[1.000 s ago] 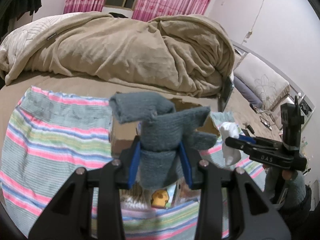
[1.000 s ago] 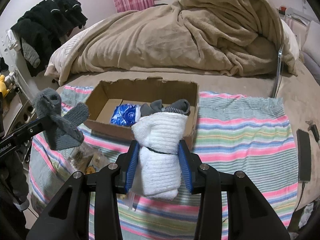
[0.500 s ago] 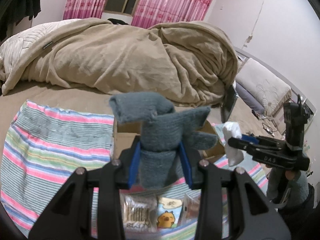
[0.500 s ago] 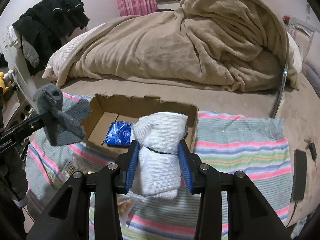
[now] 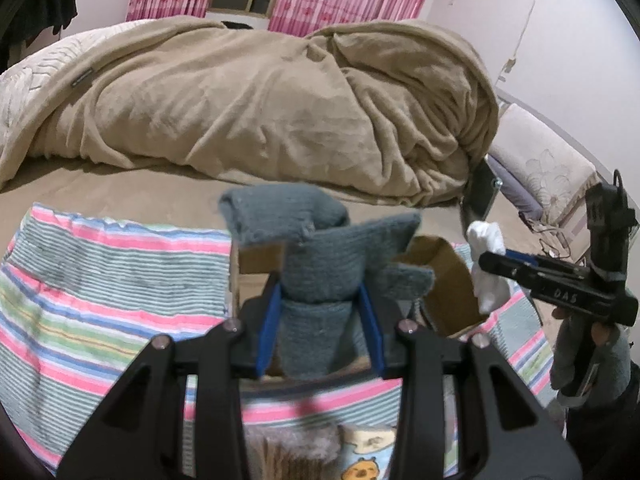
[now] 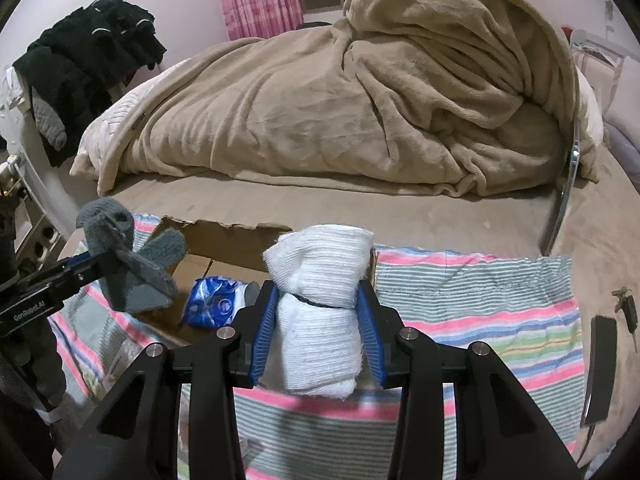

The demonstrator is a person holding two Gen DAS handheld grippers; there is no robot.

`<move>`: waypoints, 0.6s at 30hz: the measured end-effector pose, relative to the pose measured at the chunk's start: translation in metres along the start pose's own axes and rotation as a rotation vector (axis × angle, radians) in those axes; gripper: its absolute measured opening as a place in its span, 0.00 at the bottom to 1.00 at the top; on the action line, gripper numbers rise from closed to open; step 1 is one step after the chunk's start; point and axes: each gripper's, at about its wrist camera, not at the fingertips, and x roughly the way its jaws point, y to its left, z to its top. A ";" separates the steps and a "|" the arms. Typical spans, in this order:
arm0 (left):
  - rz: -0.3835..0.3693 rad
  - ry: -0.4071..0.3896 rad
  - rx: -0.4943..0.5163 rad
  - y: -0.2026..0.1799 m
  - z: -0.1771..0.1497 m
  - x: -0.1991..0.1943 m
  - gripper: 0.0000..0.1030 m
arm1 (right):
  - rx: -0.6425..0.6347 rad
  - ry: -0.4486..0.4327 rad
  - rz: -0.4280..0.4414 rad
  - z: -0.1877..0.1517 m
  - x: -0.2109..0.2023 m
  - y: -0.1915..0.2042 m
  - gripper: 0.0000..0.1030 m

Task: Organize objects
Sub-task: 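Carry the knit gloves and white socks over the cardboard box with both tools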

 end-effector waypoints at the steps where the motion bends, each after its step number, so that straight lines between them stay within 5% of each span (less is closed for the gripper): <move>1: 0.002 0.009 0.000 0.001 0.000 0.004 0.37 | 0.000 0.005 0.001 0.000 0.004 -0.001 0.41; 18: 0.030 0.149 -0.001 0.010 -0.010 0.051 0.40 | -0.012 0.086 -0.006 -0.012 0.044 0.000 0.41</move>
